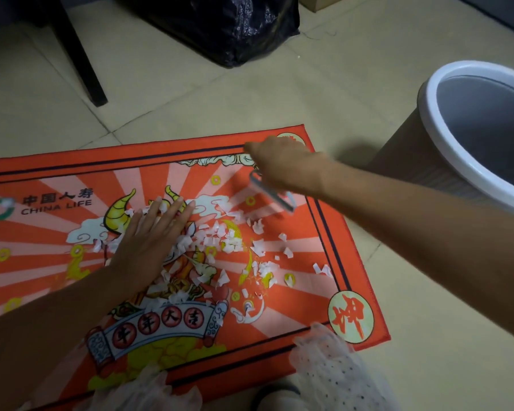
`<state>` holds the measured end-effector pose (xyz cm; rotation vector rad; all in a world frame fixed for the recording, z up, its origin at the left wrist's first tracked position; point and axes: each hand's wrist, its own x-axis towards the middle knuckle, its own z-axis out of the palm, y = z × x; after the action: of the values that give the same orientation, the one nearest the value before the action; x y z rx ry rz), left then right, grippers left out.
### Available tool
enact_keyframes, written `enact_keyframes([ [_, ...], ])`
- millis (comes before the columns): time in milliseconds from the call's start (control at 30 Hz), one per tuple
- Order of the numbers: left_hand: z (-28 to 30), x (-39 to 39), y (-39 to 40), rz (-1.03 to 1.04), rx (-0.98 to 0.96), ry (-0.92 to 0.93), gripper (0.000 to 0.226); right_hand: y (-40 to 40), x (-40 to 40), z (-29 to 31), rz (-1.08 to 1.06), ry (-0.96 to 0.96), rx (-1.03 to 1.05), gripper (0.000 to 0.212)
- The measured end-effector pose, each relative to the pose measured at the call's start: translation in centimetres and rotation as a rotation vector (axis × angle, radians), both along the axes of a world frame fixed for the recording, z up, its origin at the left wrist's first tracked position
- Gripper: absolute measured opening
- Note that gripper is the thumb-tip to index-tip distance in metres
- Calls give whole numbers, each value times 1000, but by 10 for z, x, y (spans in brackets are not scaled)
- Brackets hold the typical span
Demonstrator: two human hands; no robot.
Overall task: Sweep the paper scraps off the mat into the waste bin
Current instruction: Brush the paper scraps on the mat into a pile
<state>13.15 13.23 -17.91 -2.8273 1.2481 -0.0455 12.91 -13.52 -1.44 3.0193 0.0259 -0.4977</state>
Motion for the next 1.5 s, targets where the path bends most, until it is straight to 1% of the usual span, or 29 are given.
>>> enact_keyframes([
  [100, 1, -1, -1, 6, -6, -5, 114, -27, -1, -5, -50, 15, -93, 39],
  [167, 2, -1, -1, 12, 1, 2, 117, -37, -3, -13, -96, 16, -149, 42],
  [233, 3, -1, -2, 18, 11, 13, 120, -40, -4, -23, -122, 16, -162, 44],
  [400, 3, -2, 0, 41, 38, 54, 119, -18, 4, -48, -89, 26, -68, 44],
  [600, 3, -3, 0, 41, 59, 49, 126, 17, 12, -41, -46, 29, 72, 56],
  [800, 5, -5, -2, 55, 60, 61, 126, 67, 11, -40, 71, -9, 106, 56],
  [900, 10, -5, -2, 48, 63, 127, 128, 77, 11, -37, 153, -23, 70, 54],
  [1033, 18, -2, 0, 53, 125, 292, 135, 52, 20, -19, 100, -33, 51, 49],
  [1133, 24, -1, -4, 85, 80, 423, 137, 17, 24, -6, 4, -13, -44, 54],
  [1200, 26, -2, -10, 87, 32, 422, 136, -5, 24, -4, -49, -4, -107, 55],
  [1333, 27, -10, -26, 123, 5, 397, 134, -26, 10, -28, -35, -5, -195, 43],
  [1400, 24, -15, -31, 120, -5, 383, 133, -25, 3, -42, -29, -11, -183, 45],
  [1500, 22, -20, -34, 133, -15, 392, 129, -13, 2, -49, -8, -8, -123, 56],
])
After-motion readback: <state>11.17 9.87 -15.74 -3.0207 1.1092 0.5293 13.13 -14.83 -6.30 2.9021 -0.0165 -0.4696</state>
